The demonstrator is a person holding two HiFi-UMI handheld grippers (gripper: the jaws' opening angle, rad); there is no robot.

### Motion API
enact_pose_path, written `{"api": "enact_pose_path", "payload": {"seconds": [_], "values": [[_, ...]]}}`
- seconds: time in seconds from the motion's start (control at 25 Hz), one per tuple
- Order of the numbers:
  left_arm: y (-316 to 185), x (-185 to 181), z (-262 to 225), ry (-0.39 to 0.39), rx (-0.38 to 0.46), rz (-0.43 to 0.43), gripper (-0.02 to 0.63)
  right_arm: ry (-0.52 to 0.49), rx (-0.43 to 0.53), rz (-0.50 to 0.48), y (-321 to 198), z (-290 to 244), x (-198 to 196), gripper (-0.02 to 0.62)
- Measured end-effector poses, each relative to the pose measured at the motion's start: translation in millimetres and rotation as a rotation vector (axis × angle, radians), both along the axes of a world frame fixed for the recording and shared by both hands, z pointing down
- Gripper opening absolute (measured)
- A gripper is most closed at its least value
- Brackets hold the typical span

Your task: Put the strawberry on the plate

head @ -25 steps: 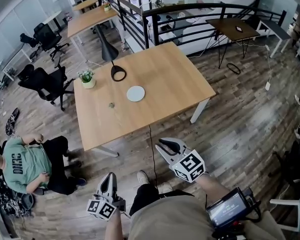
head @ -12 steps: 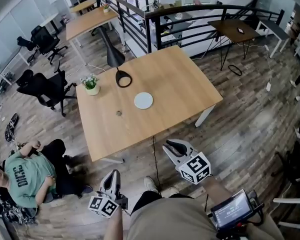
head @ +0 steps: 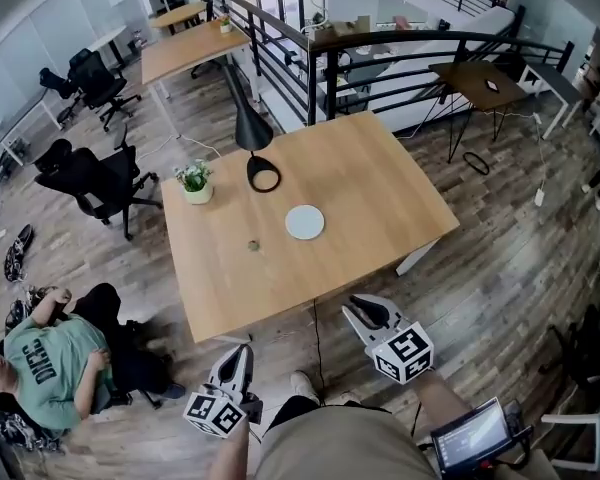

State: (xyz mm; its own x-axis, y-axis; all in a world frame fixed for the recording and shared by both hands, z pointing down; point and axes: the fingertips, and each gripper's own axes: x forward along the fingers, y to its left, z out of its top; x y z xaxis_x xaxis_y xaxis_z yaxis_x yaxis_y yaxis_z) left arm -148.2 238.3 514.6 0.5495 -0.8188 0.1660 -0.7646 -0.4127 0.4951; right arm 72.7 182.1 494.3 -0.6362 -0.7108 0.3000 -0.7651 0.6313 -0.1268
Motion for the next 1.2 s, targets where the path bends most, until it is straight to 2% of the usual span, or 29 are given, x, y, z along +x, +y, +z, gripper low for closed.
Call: {"api": "enact_pose_path", "payload": {"seconds": [0.64,1.04,1.2], "values": [[-29.5,-52.6,28.0,0.029,-0.027,0.034,0.003,0.029,-0.01,0.031,-29.9,14.5,-50.4,0.057],[-37.4,-75.9,34.3,0.037,-0.031,0.022,0.003,0.037,-0.015,0.025,-39.4,19.7,-72.9,0.058],[-41.8,-72.4,37.9,0.041,-0.037,0.022,0.003,0.035,-0.007,0.02,-45.9,17.2,-71.4,0.057]]}}
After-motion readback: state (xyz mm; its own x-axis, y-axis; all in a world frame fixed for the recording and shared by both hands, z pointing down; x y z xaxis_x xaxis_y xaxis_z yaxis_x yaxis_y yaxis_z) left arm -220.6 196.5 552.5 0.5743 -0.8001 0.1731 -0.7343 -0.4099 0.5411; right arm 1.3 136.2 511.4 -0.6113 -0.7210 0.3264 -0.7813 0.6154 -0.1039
